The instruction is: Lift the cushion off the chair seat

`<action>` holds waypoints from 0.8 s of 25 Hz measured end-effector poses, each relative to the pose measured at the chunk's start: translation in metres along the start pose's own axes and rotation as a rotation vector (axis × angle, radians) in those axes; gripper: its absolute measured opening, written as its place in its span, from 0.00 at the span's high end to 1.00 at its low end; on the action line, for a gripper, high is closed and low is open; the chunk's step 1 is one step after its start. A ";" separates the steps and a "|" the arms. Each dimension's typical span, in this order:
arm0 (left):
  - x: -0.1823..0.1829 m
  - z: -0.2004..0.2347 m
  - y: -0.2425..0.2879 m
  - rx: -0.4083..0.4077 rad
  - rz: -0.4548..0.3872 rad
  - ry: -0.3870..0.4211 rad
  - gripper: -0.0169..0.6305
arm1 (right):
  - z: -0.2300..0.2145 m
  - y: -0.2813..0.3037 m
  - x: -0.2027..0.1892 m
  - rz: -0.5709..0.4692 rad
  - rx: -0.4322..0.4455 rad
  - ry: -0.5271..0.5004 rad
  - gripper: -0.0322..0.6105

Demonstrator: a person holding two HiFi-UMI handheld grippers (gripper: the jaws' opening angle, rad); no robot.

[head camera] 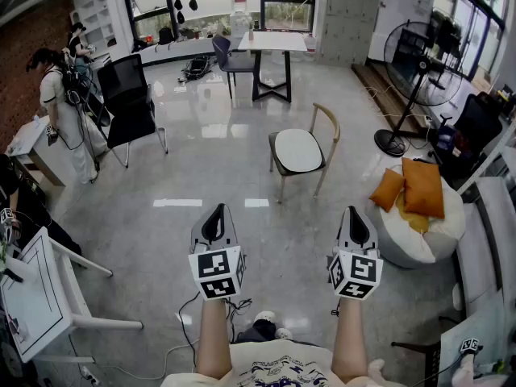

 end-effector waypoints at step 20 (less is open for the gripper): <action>-0.011 0.031 0.050 -0.036 -0.020 -0.044 0.85 | 0.018 0.046 -0.012 -0.005 -0.014 0.019 0.78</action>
Point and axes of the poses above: the fingertips, and each gripper's own axes: y forward along the fingers, z to its left, x out of its top, the point moved 10 cm from there along -y, backward along the fingers, and after that the axes turned 8 degrees about y, right-handed, at the moved point
